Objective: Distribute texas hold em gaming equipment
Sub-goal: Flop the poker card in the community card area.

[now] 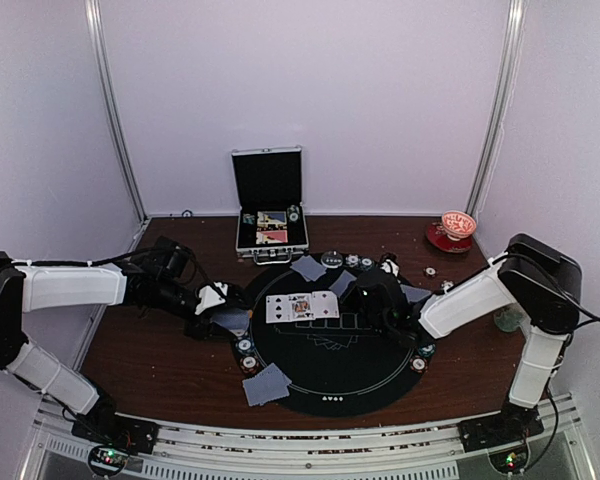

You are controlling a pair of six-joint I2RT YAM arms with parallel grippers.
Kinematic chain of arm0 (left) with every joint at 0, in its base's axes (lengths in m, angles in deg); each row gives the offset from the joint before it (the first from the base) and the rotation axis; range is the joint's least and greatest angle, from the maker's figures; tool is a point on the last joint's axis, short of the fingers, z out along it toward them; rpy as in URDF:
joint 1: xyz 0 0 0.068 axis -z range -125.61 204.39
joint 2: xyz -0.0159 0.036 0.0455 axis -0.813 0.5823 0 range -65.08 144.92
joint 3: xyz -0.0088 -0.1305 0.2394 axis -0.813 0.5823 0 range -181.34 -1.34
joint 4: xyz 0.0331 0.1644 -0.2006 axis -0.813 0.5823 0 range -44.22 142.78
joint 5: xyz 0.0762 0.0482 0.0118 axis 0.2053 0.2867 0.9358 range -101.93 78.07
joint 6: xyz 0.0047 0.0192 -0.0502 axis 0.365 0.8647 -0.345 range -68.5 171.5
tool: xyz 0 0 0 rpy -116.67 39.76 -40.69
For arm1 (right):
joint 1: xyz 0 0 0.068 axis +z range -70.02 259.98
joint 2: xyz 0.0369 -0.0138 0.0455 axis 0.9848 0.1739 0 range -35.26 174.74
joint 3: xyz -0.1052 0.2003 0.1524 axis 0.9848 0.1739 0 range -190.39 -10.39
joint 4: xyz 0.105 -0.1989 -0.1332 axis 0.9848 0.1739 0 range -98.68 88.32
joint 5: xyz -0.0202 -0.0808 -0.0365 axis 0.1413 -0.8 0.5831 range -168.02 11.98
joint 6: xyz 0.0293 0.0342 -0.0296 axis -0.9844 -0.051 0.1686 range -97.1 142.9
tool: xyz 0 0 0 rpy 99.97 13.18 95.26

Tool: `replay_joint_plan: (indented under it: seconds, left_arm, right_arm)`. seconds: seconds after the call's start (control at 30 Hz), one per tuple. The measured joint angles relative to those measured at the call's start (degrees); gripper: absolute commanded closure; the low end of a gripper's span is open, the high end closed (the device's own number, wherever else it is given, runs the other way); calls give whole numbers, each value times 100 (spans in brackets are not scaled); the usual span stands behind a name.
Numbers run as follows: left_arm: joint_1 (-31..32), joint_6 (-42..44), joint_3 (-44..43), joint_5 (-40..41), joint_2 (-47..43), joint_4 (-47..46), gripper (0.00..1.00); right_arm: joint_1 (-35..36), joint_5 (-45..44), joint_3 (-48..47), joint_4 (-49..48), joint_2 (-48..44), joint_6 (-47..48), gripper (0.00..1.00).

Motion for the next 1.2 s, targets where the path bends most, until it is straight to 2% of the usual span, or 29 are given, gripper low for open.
replay_joint_plan:
  seconds: [0.2, 0.43, 0.67, 0.97, 1.2]
  left_arm:
    - [0, 0, 0, 0, 0, -2, 44]
    - [0, 0, 0, 2, 0, 0, 44]
    - [0, 0, 0, 2, 4, -2, 44]
    - [0, 0, 0, 2, 7, -2, 44]
    - [0, 0, 0, 2, 7, 0, 44]
  right_arm:
    - [2, -435, 111, -402, 116, -415, 100]
    - [2, -535, 109, -520, 422, -623, 100]
    - [13, -540, 76, -535, 501, -664, 87]
    - [105, -538, 31, -461, 540, -660, 79]
    - [203, -527, -46, -264, 540, -643, 70]
